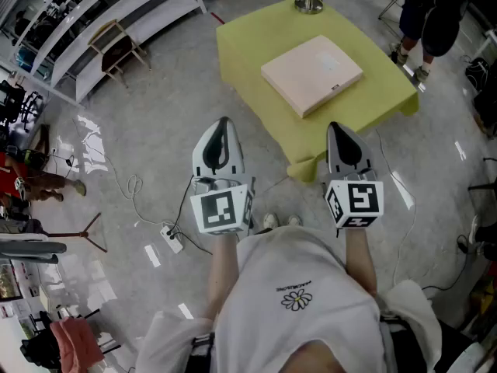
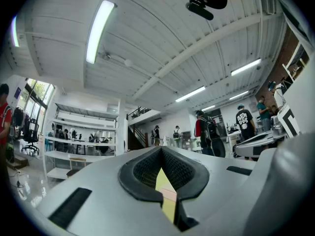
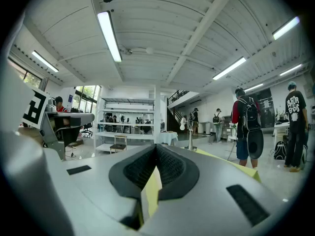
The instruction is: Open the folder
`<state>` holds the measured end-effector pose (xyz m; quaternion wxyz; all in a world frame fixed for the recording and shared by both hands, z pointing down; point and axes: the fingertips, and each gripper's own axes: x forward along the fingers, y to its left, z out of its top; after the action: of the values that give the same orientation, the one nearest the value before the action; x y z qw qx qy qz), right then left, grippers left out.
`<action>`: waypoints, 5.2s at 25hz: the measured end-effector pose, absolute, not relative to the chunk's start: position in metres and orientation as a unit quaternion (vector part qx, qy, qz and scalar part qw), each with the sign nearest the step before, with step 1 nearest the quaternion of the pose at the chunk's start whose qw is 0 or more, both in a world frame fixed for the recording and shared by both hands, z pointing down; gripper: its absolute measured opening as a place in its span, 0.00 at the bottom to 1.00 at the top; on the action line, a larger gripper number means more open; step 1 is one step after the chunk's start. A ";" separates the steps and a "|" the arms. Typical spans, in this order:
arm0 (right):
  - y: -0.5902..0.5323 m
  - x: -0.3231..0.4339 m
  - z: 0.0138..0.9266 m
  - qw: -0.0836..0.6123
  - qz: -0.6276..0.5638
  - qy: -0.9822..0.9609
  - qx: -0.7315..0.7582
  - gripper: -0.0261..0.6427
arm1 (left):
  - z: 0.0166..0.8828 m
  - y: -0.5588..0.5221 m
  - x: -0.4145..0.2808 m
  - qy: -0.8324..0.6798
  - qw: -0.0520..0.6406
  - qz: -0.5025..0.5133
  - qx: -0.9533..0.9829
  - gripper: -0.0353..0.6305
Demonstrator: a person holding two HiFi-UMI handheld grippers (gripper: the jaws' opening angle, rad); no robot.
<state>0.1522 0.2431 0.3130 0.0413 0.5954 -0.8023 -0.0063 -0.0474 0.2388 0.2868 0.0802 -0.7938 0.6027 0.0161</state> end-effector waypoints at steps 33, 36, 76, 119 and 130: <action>0.173 0.141 0.330 0.000 -0.045 -0.851 0.524 0.06 | 0.296 0.185 -0.104 0.675 0.111 0.066 -0.726 0.06; 0.156 0.138 0.333 0.013 -0.036 -0.852 0.521 0.06 | 0.295 0.158 -0.118 0.686 0.101 0.064 -0.717 0.06; -0.303 0.027 0.310 -0.059 0.085 -0.758 0.644 0.06 | 0.282 -0.383 -0.210 0.552 0.046 0.073 -0.830 0.06; 0.008 0.150 0.329 -0.070 0.039 -0.466 0.881 0.06 | 0.296 -0.128 0.083 0.065 0.044 0.046 -0.996 0.06; 0.022 0.155 0.358 -0.159 0.121 -0.506 0.839 0.06 | 0.319 -0.085 0.117 -0.077 0.105 -0.002 -0.992 0.37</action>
<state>0.1550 0.0223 0.3582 -0.1585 0.8390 -0.5063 0.1211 0.1175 -0.0852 0.3188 0.1046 -0.9915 -0.0768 -0.0024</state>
